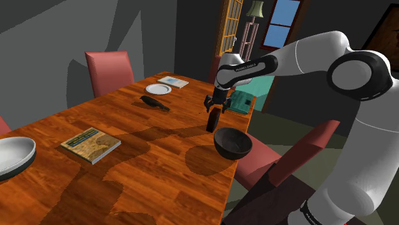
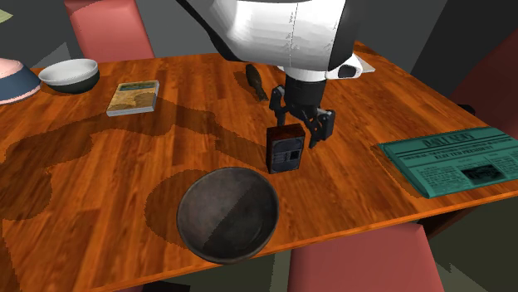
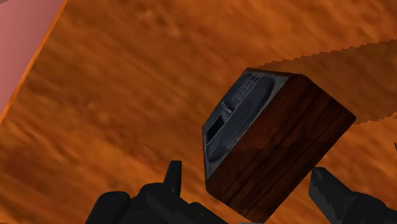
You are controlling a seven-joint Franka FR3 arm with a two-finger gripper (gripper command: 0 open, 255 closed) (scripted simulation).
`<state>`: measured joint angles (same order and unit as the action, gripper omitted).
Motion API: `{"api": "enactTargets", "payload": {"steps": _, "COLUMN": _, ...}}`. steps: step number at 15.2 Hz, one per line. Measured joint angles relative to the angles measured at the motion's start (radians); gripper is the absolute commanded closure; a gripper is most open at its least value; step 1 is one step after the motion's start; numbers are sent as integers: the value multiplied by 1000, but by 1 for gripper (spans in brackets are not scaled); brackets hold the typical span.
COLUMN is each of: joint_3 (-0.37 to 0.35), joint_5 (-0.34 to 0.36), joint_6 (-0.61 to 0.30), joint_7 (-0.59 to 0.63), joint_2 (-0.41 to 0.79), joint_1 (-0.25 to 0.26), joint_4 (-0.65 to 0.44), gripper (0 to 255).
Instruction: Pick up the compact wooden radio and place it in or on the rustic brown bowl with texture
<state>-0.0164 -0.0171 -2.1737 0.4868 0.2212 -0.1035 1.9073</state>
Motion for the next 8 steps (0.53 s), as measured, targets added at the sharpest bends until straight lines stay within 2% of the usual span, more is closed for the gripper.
{"api": "enactTargets", "payload": {"steps": 1, "joint_3": 0, "joint_5": 0, "joint_6": 0, "joint_7": 0, "joint_2": 0, "joint_1": 0, "joint_4": 0, "gripper": 255}}
{"api": "enactTargets", "payload": {"steps": 8, "joint_3": 0, "joint_5": 0, "joint_6": -2, "joint_7": 0, "joint_2": -1, "joint_1": 0, "joint_4": 0, "gripper": 255}}
